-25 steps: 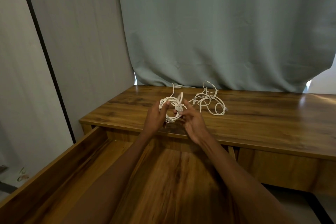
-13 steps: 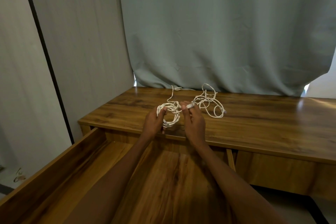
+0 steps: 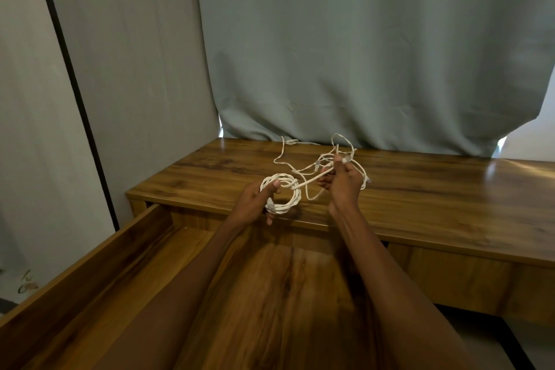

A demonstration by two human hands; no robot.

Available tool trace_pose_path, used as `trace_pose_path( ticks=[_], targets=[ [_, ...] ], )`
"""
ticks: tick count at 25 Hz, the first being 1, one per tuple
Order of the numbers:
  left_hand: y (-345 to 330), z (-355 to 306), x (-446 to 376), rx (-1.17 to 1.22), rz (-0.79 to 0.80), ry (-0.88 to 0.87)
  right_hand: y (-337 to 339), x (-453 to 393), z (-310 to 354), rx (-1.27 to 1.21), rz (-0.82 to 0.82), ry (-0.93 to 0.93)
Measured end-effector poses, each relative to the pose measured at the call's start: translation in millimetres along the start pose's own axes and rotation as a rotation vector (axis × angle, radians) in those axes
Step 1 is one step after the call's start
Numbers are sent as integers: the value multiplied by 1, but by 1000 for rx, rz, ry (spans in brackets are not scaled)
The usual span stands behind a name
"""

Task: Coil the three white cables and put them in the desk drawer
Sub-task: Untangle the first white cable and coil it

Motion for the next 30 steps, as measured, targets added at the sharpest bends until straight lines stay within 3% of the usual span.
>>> trace_pose_path(
  ticks=[5,11,15,23,27,30],
  targets=[
    [1,-7,4,24,14,36,-6,4,-17,-44,38,-61],
    [7,-14,7,107,-89,8,-53,41,-50,147,331,-137],
    [18,-23,12,-15,-130,-33,-67,54,-68,316,462,-152],
    [30,-11,24,-213,-231,-48,-71,60,-75,-37,458,-332],
    [31,-16,24,-270,-370,-56,-76,68,-71,-356,559,-400],
    [29,-18,22,-378,-450,-78,-86,73,-67,-427,644,-388]
  ],
)
Point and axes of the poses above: each hand's wrist, its own x-axis away from the middle knuckle, its own y-axis out of the back of the hand, z = x × y, the point moved 9 cm from there along -x, towards the middle knuckle, and after that the axes turned 3 degrees about z, right-handed, at the moved point
